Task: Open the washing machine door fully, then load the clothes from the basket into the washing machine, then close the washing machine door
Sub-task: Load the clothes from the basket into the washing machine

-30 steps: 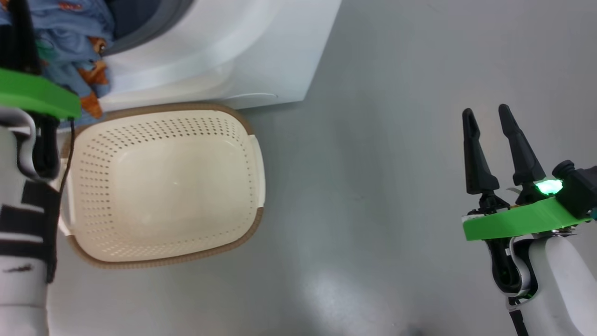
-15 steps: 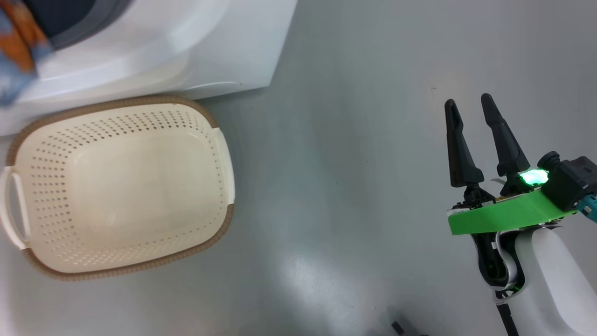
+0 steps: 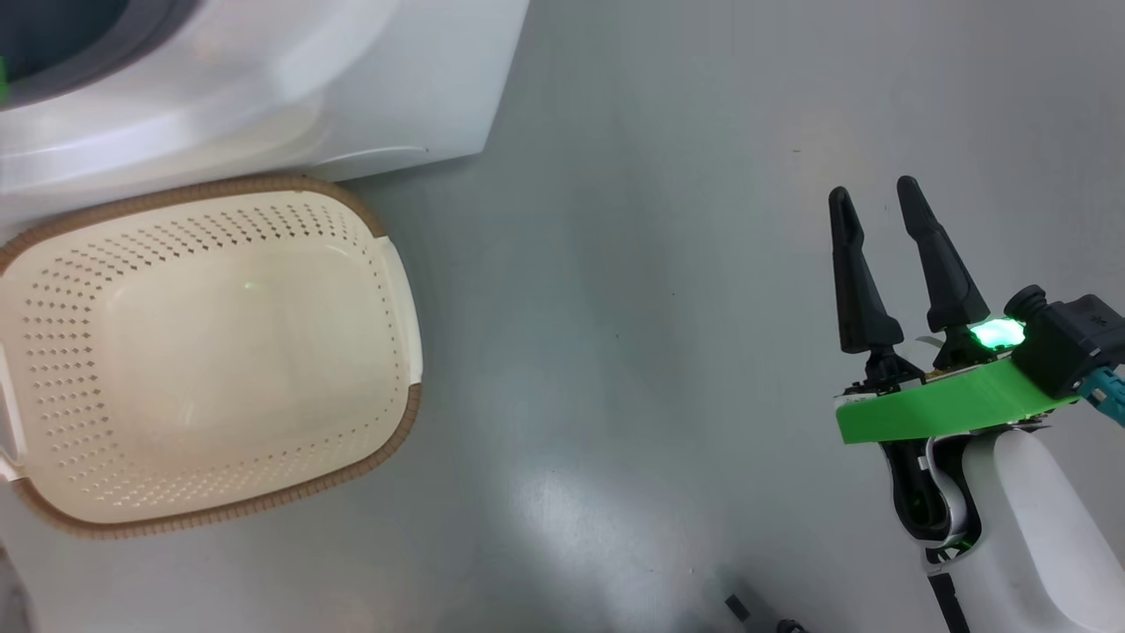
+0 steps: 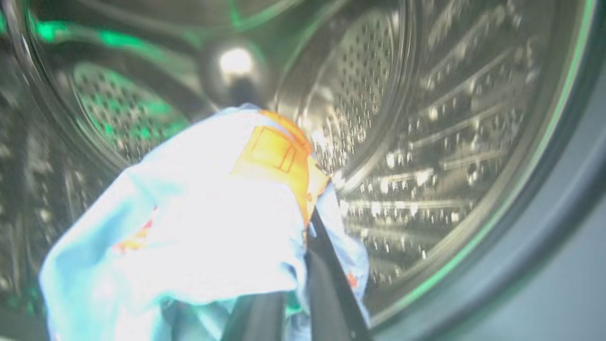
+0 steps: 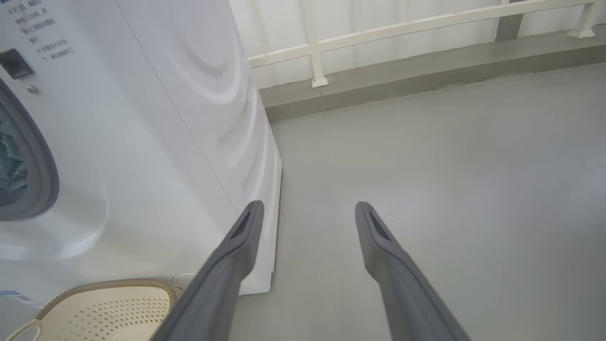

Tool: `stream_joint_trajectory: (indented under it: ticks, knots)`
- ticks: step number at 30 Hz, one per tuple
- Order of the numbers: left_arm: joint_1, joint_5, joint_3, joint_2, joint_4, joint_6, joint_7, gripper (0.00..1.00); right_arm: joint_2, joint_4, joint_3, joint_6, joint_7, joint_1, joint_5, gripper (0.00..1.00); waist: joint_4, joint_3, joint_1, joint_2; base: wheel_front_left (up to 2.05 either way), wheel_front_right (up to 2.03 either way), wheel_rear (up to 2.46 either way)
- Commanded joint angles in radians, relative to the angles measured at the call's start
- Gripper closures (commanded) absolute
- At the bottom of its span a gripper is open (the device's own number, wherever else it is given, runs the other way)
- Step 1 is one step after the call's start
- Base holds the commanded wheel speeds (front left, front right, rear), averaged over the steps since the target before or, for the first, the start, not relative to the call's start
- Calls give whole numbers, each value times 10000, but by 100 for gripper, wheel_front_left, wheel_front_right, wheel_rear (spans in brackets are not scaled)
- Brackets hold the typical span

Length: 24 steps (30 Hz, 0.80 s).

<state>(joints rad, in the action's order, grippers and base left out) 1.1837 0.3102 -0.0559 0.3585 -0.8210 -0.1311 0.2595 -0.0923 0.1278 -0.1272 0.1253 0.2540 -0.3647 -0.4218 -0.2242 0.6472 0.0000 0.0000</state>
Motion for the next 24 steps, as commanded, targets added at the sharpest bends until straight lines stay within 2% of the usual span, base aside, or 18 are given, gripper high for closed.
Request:
stream_joint_trajectory:
  ticks: [1, 2, 3, 4, 11, 24]
  knots:
    - [72, -2, 117, 533, 182, 4, 22, 100, 11, -201, -210, 54, 78, 42, 20, 0, 16, -30, 0, 0, 0, 0, 0]
    - [131, -23, 53, 576, -94, 4, 22, 88, 14, -198, -233, 54, 78, 45, 18, 0, 21, -46, 0, 0, 0, 0, 0]
    - [193, 0, 43, 598, -433, 4, 22, 63, 14, -194, -259, 54, 78, 47, 17, 0, 25, -71, 0, 0, 0, 0, 0]
    - [260, 19, -19, 602, -844, 4, 22, 1, 7, -187, -279, 54, 78, 55, 15, 0, 34, -109, 0, 0, 0, 0, 0]
    - [1027, 246, -1004, 578, -2723, 4, 4, 0, -32, -130, -386, 54, 78, 106, -11, 0, 85, -284, 0, 0, 0, 0, 0]
    - [1188, 1061, -1832, 678, -3327, 4, 20, 0, -37, -115, -290, 54, 78, 193, 12, 0, 221, -574, 0, 0, 0, 0, 0]
